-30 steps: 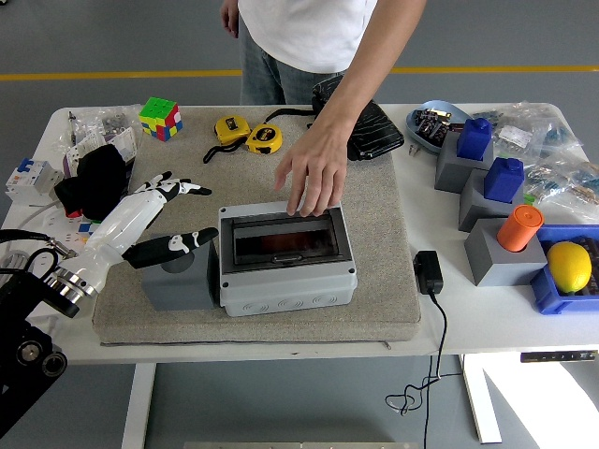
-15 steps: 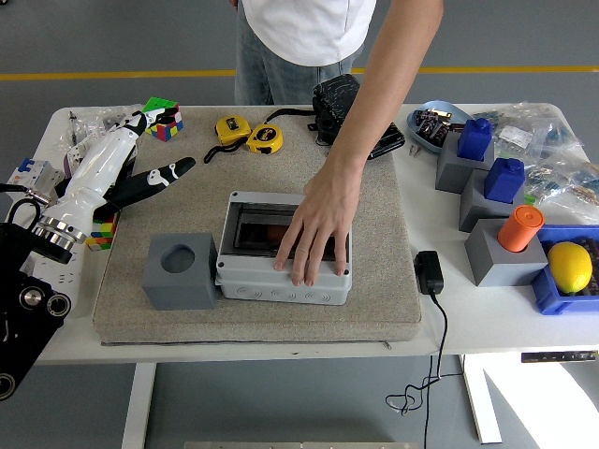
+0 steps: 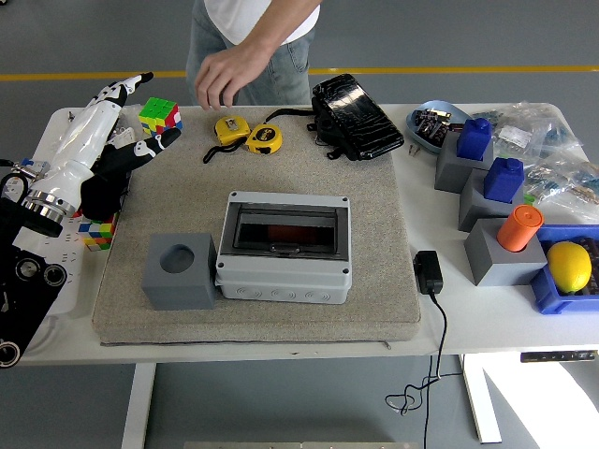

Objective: Fetch the battery,place it into the box,close the lid of the box

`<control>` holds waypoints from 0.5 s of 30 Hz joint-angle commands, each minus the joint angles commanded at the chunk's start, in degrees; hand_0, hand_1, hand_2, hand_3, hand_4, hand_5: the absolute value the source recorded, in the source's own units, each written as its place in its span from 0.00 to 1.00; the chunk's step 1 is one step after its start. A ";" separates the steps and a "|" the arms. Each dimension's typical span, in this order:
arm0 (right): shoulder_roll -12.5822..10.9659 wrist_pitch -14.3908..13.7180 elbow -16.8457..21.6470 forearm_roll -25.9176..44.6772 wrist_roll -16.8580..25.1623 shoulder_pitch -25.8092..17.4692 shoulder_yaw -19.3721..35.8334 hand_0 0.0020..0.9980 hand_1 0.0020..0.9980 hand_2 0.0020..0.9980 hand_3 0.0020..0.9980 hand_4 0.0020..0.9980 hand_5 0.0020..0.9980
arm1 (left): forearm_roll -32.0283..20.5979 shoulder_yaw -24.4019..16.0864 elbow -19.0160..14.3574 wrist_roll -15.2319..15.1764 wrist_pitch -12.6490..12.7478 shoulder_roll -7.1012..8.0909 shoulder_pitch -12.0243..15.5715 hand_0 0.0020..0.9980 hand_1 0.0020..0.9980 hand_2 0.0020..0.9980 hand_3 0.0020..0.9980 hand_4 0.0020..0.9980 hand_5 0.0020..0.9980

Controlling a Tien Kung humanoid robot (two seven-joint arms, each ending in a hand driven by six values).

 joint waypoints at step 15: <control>0.02 0.09 0.00 0.21 -0.12 -0.17 -0.88 0.84 0.79 0.77 0.83 1.00 1.00 | -7.55 -8.57 4.48 -2.00 -0.83 -2.03 -0.57 1.00 1.00 1.00 0.96 1.00 1.00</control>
